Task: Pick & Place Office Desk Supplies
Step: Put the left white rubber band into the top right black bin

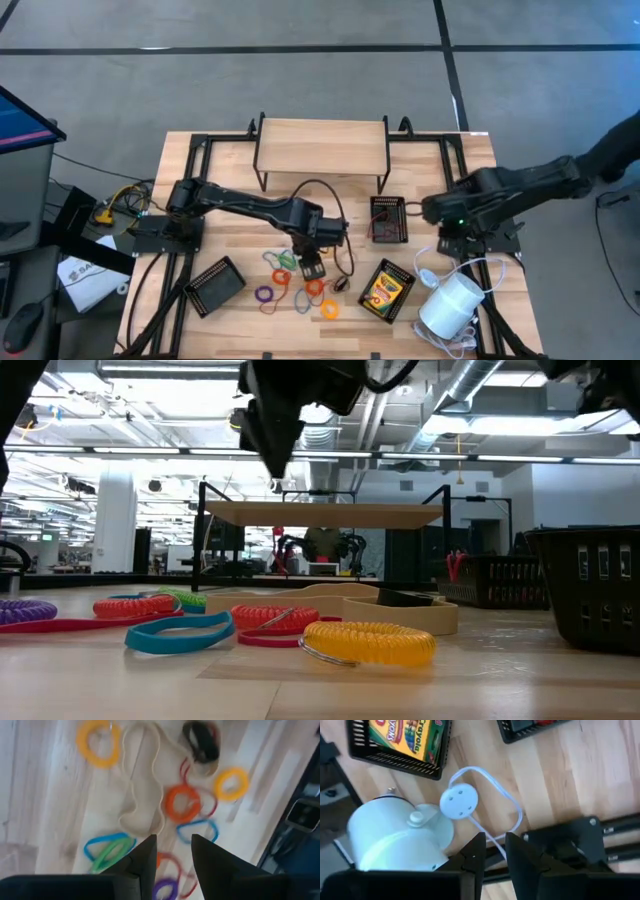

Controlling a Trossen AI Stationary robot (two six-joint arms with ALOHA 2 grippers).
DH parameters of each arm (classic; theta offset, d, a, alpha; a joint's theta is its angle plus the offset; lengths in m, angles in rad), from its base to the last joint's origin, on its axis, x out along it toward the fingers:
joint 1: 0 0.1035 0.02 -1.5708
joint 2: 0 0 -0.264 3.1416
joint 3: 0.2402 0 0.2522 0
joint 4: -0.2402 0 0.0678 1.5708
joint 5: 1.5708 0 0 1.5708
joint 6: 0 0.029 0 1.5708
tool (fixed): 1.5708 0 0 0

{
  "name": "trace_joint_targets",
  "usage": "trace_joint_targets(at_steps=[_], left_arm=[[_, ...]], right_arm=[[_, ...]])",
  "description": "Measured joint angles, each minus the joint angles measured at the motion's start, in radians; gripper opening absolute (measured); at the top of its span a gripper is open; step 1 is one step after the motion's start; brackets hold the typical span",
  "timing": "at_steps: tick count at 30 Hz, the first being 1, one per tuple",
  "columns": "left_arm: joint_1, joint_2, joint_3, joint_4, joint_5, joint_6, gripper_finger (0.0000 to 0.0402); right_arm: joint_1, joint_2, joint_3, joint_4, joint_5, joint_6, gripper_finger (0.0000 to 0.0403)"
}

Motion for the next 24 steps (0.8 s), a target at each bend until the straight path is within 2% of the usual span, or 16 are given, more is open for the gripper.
trace_joint_targets(at_steps=[5,11,15,19,24], left_arm=[[-0.012,-0.001,0.000,0.116,-0.008,-0.053,0.0115],[-0.041,-0.001,0.000,0.234,-0.129,-0.099,0.0115],[-0.034,-0.001,0.000,0.275,-0.148,-0.130,0.0118],[-0.032,0.009,-0.011,0.271,-0.154,-0.118,0.0136],[-0.034,0.019,-0.107,0.298,-0.150,-0.103,0.0178]], right_arm=[[0.000,0.013,-0.010,0.099,0.002,-0.008,0.0072],[0.000,0.013,-0.010,0.162,0.002,0.036,0.0072],[0.010,0.013,-0.010,0.187,0.003,0.079,0.0072],[0.021,0.013,-0.010,0.209,0.003,0.127,0.0072],[0.026,0.013,-0.010,0.242,0.002,0.204,0.0072]])
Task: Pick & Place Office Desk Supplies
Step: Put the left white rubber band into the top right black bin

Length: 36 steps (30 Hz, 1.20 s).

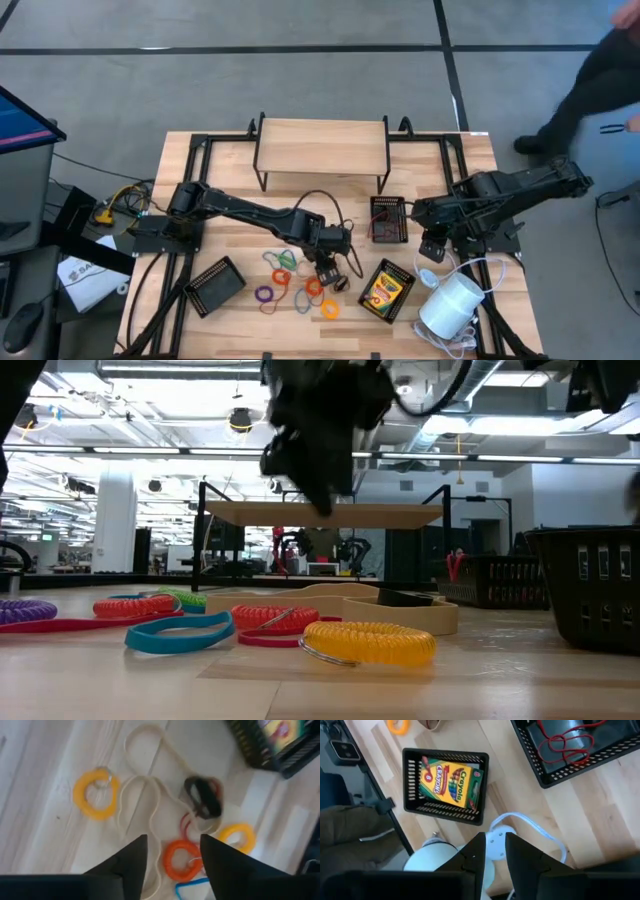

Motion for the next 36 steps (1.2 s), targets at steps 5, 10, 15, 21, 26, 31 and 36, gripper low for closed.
trace_joint_targets(at_steps=[5,10,15,21,26,31,36], left_arm=[[-0.007,0.000,-0.089,0.008,0.014,0.000,0.0216],[-0.009,-0.001,-0.160,0.082,0.014,0.029,0.0233],[-0.011,-0.001,-0.234,0.164,0.022,0.004,0.0232],[-0.009,-0.001,-0.254,0.190,0.023,-0.004,0.0218],[0.009,-0.001,-0.301,0.288,0.010,-0.058,0.0207],[0.031,-0.001,-0.335,0.314,0.012,-0.235,0.0199],[0.041,-0.001,-0.335,0.318,0.033,-0.395,0.0187]], right_arm=[[0.017,0.000,0.000,0.012,-0.002,0.089,0.0072],[0.043,0.000,0.000,0.059,-0.001,0.164,0.0072],[0.059,0.000,0.000,0.094,0.001,0.200,0.0072],[0.061,0.000,0.000,0.095,0.020,0.171,0.0072],[0.058,0.000,0.000,0.095,0.031,0.070,0.0072],[0.058,0.000,0.000,0.097,0.031,-0.055,0.0072],[0.067,0.000,0.000,0.093,0.027,-0.172,0.0072]])
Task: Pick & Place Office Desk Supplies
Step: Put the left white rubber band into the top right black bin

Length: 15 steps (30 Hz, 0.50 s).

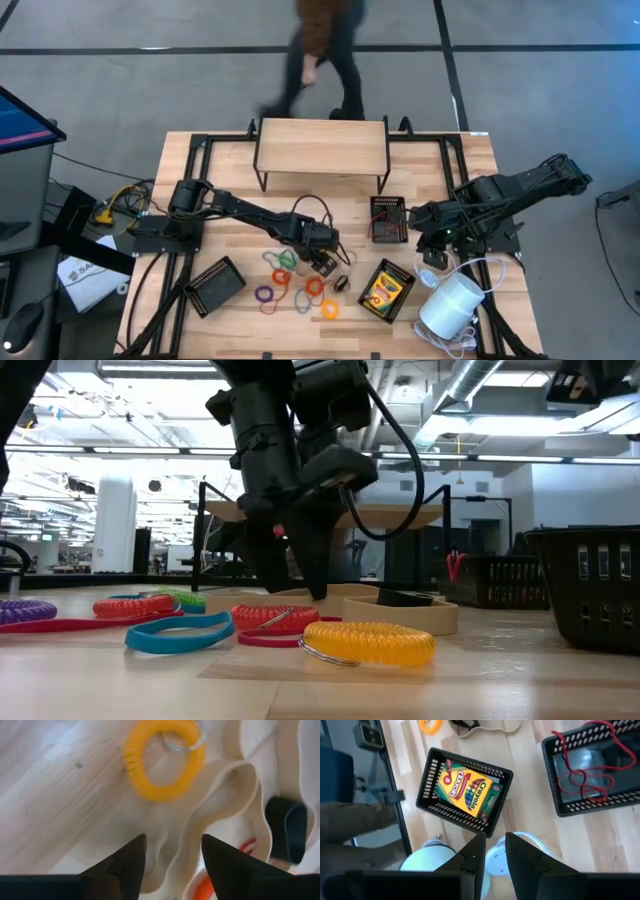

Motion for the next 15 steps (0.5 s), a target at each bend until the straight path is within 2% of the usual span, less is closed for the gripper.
trace_joint_targets(at_steps=[6,15], left_arm=[[-0.003,0.000,-0.001,0.026,0.005,-0.146,0.0171],[0.001,0.000,-0.001,0.097,-0.030,-0.148,0.0156]], right_arm=[[0.013,-0.001,0.000,0.017,0.000,-0.064,0.0072],[-0.008,-0.001,0.000,0.081,0.001,-0.006,0.0072]])
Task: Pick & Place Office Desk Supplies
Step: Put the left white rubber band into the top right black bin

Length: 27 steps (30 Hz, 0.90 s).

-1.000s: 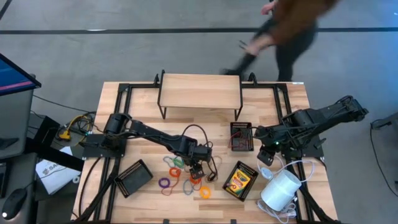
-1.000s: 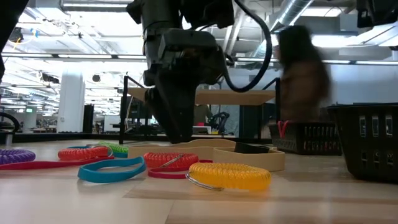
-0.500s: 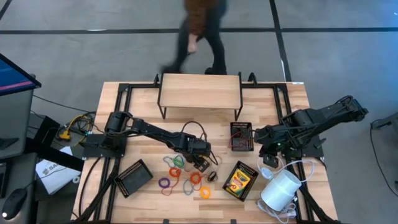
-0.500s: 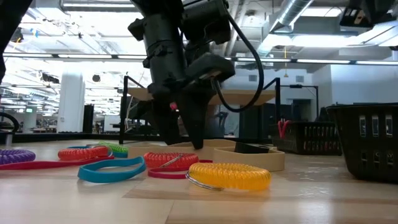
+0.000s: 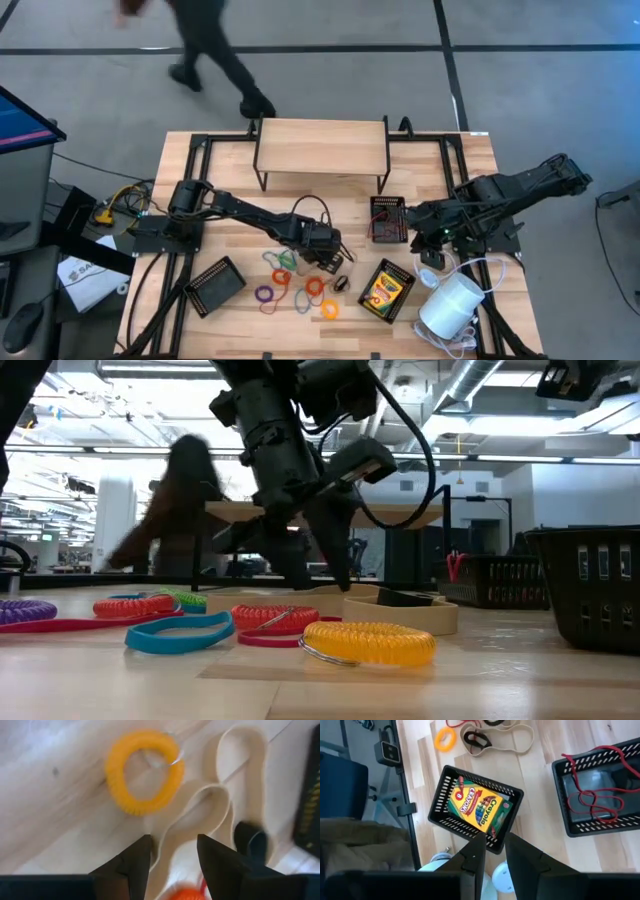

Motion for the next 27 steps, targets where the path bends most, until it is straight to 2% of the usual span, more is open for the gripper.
trace_joint_targets(at_steps=[7,13,20,27], left_arm=[[-0.005,0.000,0.000,0.068,-0.010,-0.010,0.0150],[-0.006,0.000,0.000,0.073,-0.099,-0.024,0.0149],[-0.001,0.000,0.000,0.080,-0.113,-0.021,0.0149],[-0.002,0.000,0.000,0.081,-0.114,-0.022,0.0149]], right_arm=[[-0.014,0.000,0.000,0.002,0.026,0.027,0.0072],[-0.044,0.000,0.000,0.001,0.043,0.002,0.0072],[-0.079,0.000,0.000,0.000,0.054,-0.053,0.0072],[-0.117,0.000,0.000,0.002,0.132,-0.111,0.0072]])
